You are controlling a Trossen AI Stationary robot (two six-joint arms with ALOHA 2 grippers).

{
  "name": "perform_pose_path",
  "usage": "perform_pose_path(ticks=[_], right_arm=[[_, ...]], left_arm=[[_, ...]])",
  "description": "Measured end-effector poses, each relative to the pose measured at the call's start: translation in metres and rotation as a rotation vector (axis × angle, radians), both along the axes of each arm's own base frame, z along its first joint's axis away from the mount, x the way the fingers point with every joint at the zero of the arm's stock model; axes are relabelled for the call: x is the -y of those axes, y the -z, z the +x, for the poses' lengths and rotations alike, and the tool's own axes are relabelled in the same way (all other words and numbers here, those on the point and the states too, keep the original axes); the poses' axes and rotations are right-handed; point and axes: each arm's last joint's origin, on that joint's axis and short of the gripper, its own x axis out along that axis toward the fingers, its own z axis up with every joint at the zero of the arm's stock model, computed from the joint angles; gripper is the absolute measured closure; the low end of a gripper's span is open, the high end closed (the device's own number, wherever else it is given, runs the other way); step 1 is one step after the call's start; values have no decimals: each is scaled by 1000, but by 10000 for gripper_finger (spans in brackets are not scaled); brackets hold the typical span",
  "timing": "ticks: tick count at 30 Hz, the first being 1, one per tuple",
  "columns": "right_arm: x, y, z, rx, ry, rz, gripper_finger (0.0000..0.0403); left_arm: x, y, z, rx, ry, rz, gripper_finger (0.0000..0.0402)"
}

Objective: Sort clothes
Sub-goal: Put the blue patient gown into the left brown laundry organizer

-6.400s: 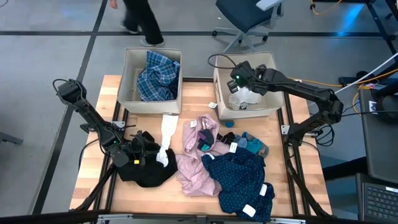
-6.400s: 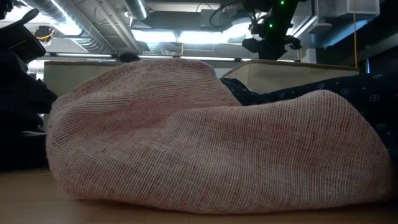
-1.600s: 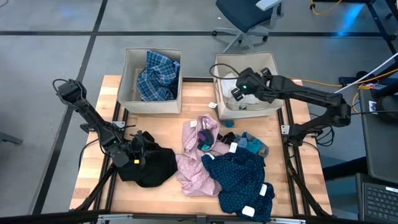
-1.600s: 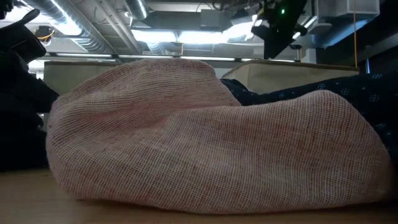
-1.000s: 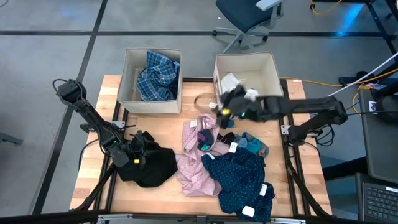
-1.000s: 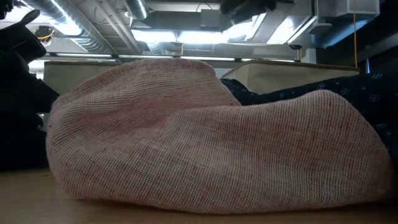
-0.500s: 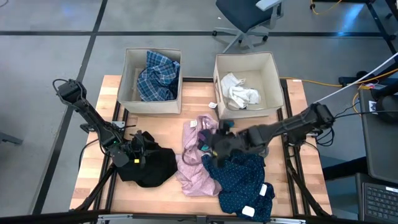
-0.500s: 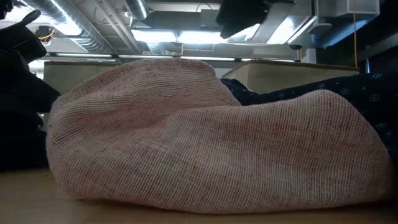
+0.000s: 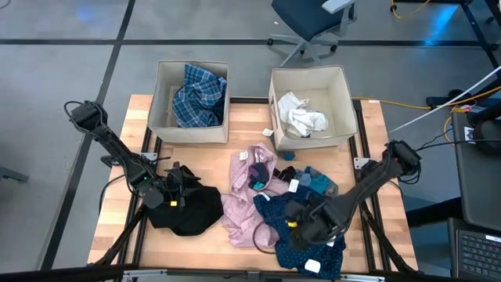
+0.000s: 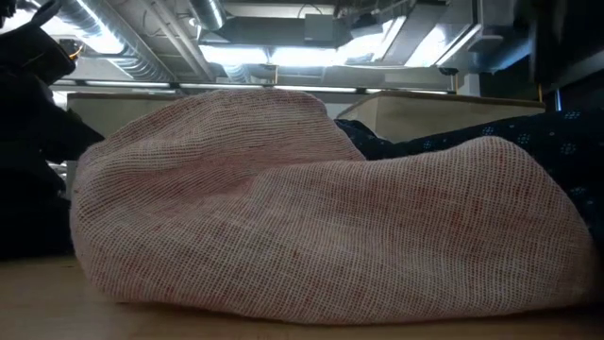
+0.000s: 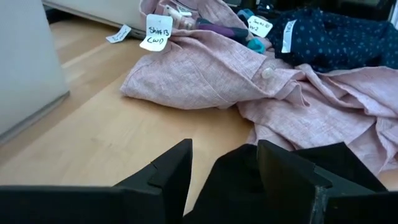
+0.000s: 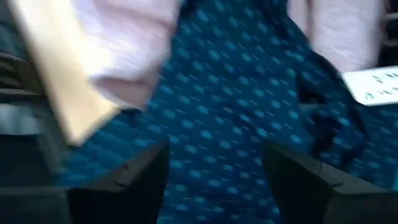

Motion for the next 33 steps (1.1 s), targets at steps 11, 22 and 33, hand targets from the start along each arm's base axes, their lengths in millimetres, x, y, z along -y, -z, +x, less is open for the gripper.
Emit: perform_pose_path(ticks=[11,22,33], right_arm=[[-12,62,9,-163,-96,-249,155],[-5,97,24,-281,-117,-268,289],[7,54,9,-267,-120,-300,388]], left_arm=[[0,0,0,-12,16,45,229],[0,0,0,-10,13,36,229],[0,0,0,-1,1,0,229]])
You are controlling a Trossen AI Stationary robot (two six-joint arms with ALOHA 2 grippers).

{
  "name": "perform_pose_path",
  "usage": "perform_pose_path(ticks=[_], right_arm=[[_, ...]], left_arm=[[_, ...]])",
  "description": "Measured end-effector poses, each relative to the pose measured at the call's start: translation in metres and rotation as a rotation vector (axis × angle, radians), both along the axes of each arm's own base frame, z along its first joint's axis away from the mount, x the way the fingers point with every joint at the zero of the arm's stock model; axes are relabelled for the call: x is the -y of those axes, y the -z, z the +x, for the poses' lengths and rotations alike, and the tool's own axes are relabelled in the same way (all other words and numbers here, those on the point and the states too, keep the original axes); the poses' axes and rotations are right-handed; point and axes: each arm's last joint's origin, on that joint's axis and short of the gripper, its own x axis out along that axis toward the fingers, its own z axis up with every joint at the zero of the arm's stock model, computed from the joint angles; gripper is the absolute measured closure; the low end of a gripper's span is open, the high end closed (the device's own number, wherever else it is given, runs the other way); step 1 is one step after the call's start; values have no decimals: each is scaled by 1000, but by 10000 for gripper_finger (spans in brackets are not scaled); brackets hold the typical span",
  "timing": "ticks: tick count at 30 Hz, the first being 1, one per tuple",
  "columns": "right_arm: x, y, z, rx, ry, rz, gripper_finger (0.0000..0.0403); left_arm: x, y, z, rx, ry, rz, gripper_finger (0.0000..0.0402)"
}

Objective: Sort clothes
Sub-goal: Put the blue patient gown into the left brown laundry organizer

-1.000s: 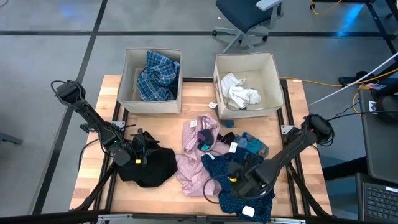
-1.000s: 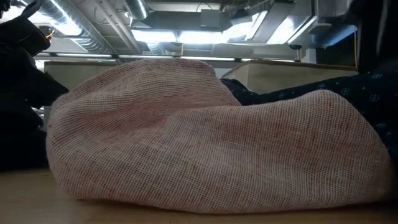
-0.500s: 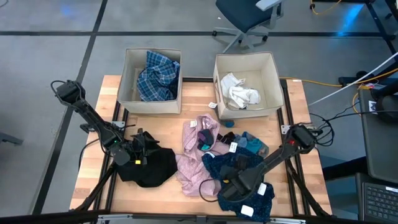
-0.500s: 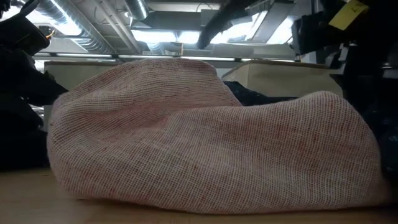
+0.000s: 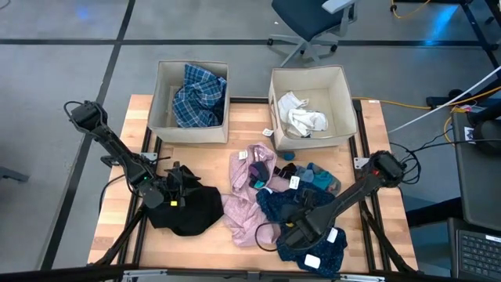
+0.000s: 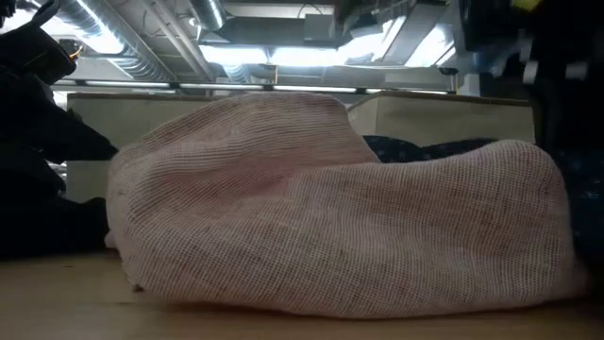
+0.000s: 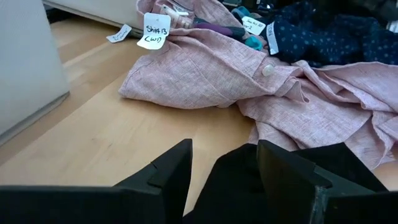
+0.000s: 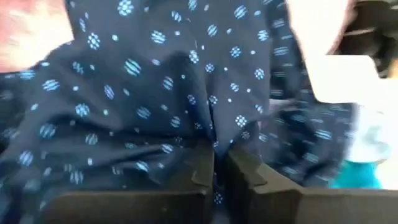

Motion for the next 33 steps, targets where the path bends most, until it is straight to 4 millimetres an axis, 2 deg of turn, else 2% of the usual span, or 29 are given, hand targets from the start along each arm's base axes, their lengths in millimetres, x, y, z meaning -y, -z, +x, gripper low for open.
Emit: perform_pose_path(ticks=[5,10,14,18,28,33], right_arm=[[5,-49,-2,159,-24,8,389],[9,-93,-1,356,-68,-69,397],[18,-127,10,515,-98,-206,395],[32,-163,28,654,-149,-358,398],[93,-248,78,878,-276,-624,399],[143,-279,95,1010,-355,-752,399]], left_arm=[[0,0,0,2,-3,-8,229],[0,0,0,2,-3,-9,229],[0,0,0,10,-13,-39,229],[0,0,0,12,-16,-48,229],[0,0,0,12,-16,-48,229],[0,0,0,13,-18,-53,229]])
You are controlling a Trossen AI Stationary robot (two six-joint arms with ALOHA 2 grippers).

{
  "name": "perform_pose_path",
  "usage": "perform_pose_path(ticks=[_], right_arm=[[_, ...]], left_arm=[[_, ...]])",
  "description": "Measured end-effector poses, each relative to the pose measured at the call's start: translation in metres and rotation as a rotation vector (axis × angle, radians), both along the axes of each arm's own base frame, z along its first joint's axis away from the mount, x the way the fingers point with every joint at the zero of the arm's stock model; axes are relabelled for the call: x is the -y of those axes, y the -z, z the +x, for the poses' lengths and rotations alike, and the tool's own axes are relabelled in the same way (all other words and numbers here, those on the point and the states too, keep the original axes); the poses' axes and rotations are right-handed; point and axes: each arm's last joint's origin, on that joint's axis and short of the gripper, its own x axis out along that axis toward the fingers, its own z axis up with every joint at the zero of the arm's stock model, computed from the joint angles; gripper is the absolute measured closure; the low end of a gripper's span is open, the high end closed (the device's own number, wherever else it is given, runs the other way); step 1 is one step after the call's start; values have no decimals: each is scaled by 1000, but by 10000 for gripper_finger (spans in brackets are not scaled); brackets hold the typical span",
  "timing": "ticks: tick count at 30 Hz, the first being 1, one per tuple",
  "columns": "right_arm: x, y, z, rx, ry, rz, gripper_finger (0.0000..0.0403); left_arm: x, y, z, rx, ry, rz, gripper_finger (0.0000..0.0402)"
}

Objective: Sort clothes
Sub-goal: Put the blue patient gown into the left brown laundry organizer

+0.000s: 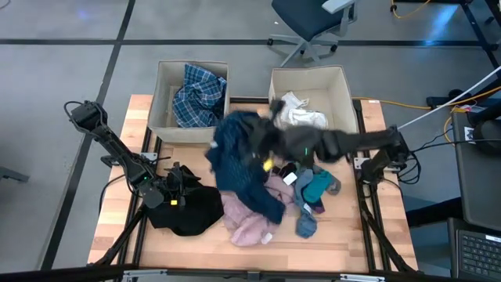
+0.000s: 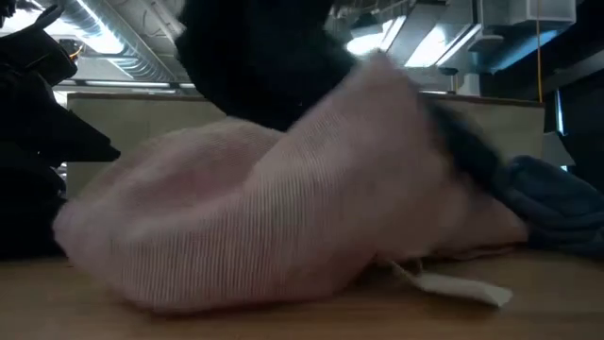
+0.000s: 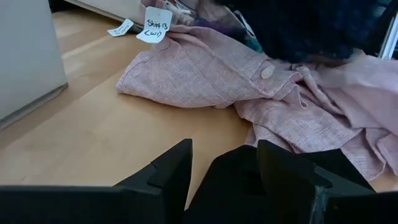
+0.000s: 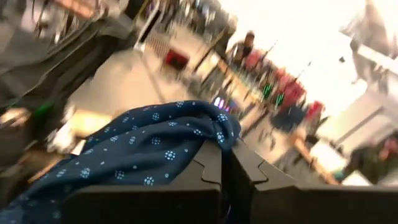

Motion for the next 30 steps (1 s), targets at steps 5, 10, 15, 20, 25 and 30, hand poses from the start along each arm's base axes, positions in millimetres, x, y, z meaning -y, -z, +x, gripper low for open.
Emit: perform_pose_path(ticks=[5,10,15,20,25,30], right_arm=[[63,-28,5,246,-122,-91,396],[128,-47,-2,501,-251,-198,397],[187,-41,1,747,-350,-228,395],[226,-31,25,787,-431,-139,395],[248,10,72,665,-440,-39,392],[257,50,95,571,-445,28,392]], left_arm=[[0,0,0,0,0,0,229],[0,0,0,2,-3,-8,229],[0,0,0,4,-9,-13,229],[-2,0,1,9,-30,-19,229],[-3,0,2,14,-44,-32,229],[-3,0,1,31,-70,-32,229]])
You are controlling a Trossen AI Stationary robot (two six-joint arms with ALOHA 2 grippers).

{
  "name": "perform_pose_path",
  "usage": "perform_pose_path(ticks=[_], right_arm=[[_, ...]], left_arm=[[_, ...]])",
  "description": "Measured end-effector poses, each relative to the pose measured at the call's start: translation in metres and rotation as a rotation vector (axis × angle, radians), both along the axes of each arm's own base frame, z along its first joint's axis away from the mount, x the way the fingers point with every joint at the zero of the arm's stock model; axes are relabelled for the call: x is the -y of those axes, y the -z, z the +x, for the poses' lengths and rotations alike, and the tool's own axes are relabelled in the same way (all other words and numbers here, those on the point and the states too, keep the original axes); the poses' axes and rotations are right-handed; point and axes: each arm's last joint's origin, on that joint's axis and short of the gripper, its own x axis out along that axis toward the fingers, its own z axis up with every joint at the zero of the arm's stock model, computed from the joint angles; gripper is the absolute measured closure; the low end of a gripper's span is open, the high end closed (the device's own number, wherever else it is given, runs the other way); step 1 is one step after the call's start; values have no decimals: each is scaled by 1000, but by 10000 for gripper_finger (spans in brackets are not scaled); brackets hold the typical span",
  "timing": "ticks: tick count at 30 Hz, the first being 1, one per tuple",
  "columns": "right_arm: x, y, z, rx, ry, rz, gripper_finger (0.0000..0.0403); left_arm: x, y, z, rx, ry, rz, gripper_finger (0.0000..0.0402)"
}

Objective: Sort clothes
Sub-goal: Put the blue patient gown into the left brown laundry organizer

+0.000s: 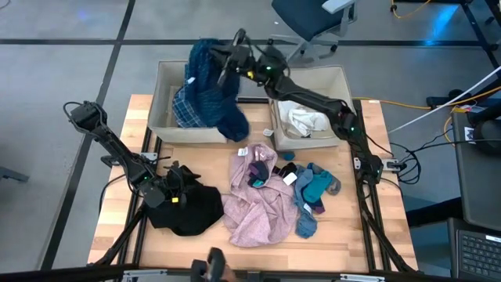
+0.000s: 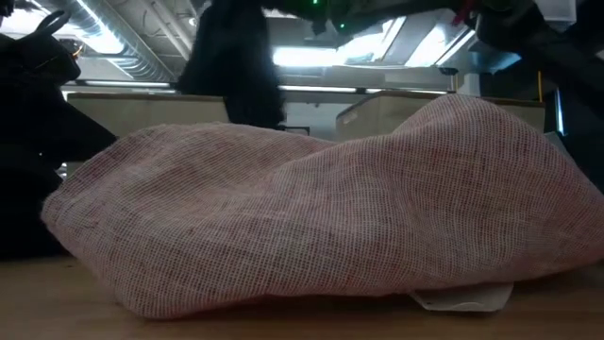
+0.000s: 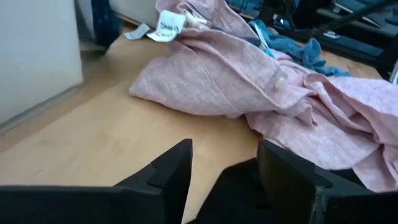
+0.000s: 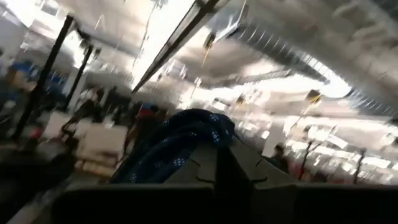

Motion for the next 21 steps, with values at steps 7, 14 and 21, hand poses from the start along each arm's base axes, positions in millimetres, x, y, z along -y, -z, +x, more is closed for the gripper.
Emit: perform_pose_path(ticks=[7,14,21], right_arm=[[1,55,29,-273,-73,94,391],[4,99,42,-503,-76,193,391],[6,116,45,-592,-52,239,391]], left_arm=[[0,0,0,5,-9,2,229],[0,0,0,4,-9,3,229],[0,0,0,0,-8,8,229]])
